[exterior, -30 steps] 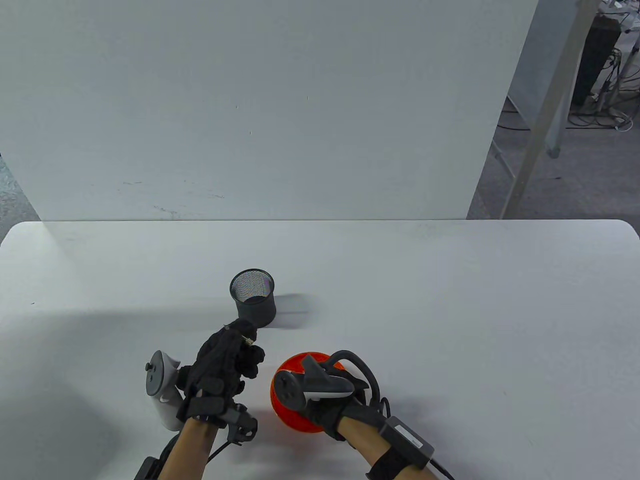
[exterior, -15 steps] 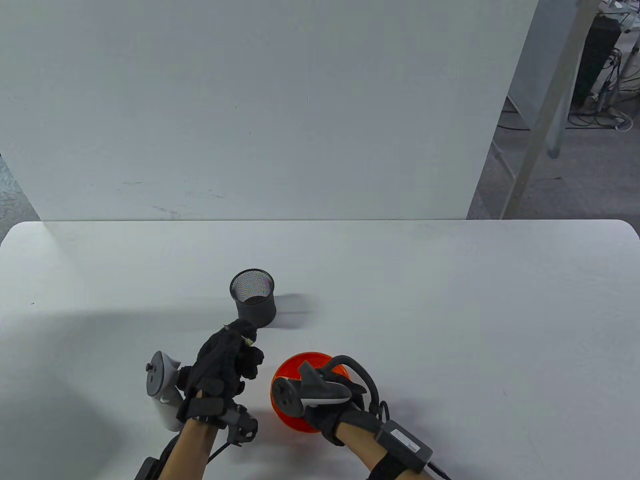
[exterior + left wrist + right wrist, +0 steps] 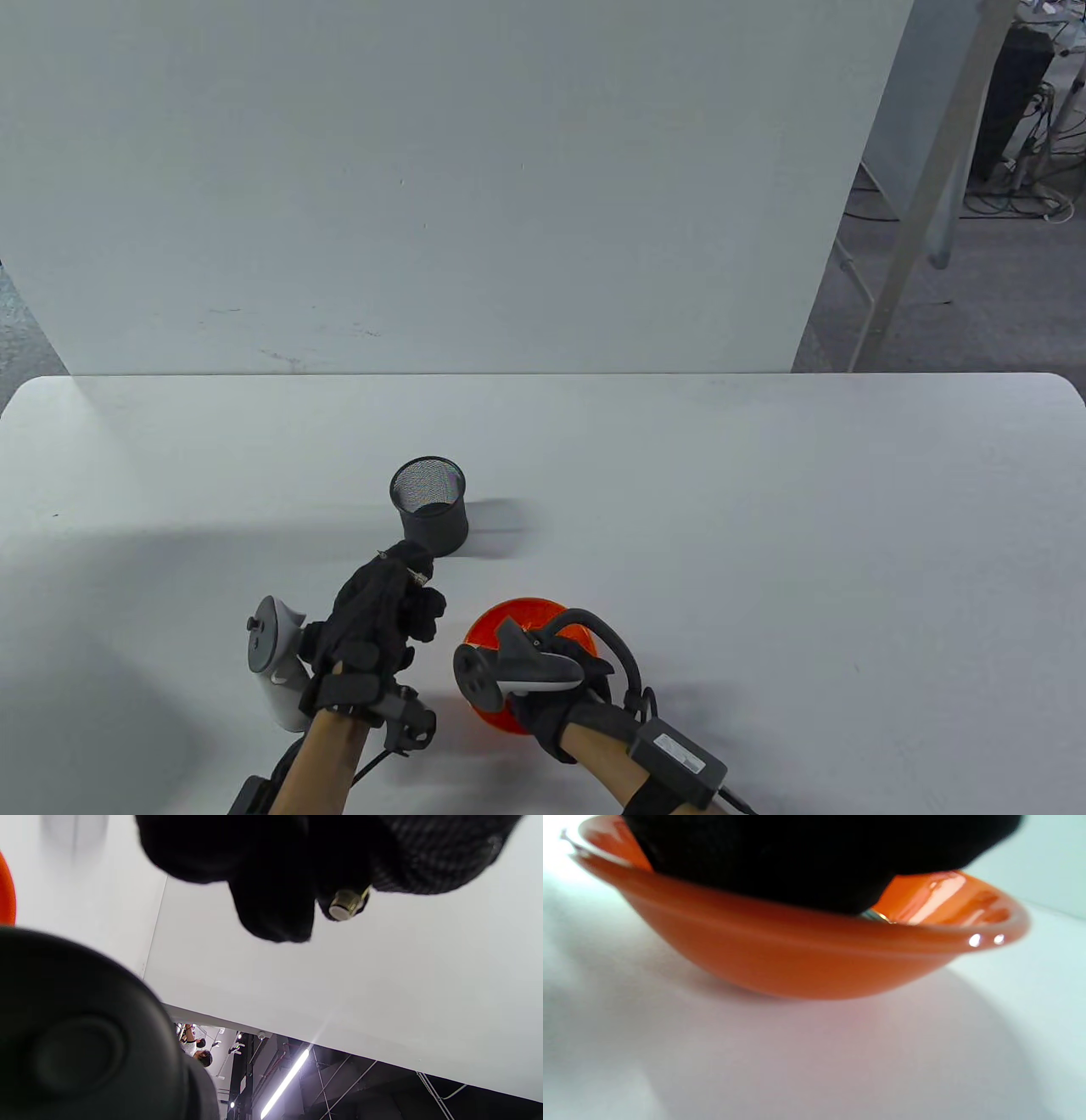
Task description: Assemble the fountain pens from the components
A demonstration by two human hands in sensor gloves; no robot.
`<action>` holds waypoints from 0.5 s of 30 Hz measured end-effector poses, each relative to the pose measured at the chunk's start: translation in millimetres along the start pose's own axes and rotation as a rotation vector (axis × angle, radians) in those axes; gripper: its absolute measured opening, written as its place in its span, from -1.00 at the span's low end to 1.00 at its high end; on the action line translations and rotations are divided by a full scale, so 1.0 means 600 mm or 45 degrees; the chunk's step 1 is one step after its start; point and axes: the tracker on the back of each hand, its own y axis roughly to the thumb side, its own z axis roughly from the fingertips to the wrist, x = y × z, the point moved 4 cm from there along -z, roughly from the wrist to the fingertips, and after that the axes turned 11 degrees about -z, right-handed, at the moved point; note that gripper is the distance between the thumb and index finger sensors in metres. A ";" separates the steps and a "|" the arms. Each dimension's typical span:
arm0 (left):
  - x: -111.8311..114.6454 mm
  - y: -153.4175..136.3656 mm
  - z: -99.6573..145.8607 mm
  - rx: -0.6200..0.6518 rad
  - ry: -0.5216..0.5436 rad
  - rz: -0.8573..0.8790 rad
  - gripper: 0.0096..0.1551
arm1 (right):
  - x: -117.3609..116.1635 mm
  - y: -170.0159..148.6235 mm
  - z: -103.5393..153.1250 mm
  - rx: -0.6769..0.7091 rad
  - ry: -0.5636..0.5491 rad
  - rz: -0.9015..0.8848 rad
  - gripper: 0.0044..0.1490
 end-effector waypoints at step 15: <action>0.002 0.000 0.000 -0.005 -0.011 0.001 -0.50 | 0.002 -0.006 -0.005 -0.085 0.053 -0.077 -0.49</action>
